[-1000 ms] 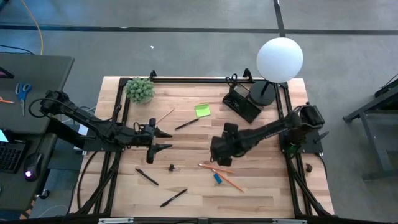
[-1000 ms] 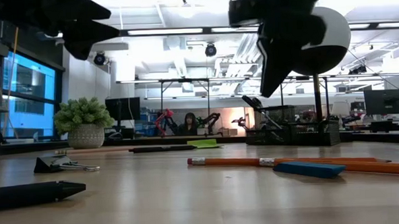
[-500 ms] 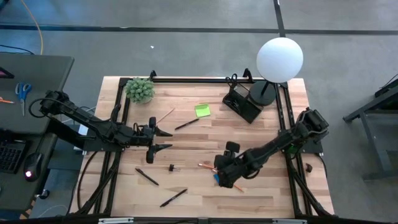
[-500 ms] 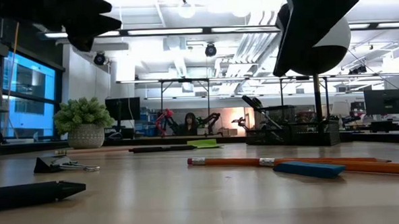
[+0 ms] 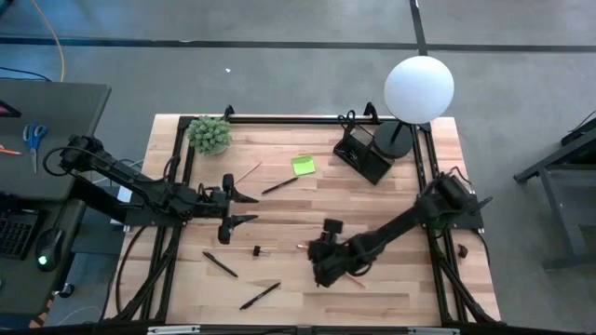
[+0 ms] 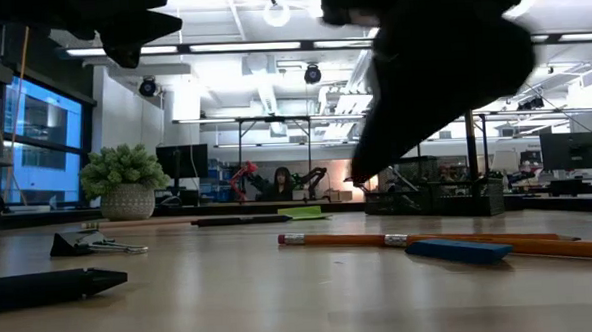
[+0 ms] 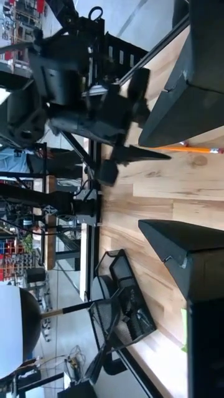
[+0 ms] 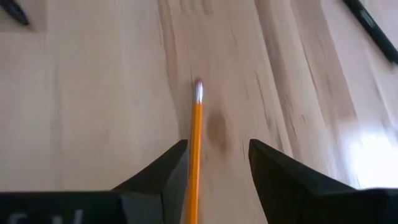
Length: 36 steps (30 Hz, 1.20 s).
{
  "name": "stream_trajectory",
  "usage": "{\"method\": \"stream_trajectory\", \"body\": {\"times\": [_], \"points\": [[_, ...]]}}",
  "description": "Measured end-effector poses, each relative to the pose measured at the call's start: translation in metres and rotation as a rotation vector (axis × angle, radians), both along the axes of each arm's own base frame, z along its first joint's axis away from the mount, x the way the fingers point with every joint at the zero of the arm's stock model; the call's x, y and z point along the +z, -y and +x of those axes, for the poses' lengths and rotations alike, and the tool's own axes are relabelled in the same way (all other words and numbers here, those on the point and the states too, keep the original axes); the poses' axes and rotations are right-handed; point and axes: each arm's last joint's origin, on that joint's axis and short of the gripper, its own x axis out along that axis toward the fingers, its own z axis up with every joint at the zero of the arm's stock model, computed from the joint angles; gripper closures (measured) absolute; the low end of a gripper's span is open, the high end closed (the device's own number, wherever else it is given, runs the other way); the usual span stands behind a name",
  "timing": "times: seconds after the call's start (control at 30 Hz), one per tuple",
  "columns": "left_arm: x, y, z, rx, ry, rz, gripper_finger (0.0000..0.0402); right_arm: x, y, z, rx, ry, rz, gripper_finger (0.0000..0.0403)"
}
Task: Pick and place office supplies into organizer
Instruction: Put the yellow pencil into the black desk organizer
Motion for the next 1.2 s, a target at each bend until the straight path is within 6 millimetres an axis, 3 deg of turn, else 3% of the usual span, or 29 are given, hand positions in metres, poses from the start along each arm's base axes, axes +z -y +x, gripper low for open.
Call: {"method": "stream_trajectory", "body": {"times": [0.2, 0.53, 0.9, 1.2], "points": [[-0.001, 0.000, 0.000, -0.013, -0.005, -0.023, 0.0213, -0.001, 0.014, 0.013, -0.026, 0.029, 0.045, 0.0264], [-0.001, 0.001, 0.000, -0.012, 0.000, -0.056, 0.0213, 0.003, 0.003, 0.012, -0.013, 0.114, -0.042, 0.0282], [-0.001, 0.001, 0.000, -0.011, 0.003, -0.071, 0.0213, -0.038, -0.002, 0.023, 0.040, 0.064, -0.040, 0.0305], [-0.001, 0.001, 0.000, -0.011, 0.001, -0.070, 0.0213, -0.043, -0.003, 0.026, 0.063, 0.069, -0.050, 0.0314]]}}
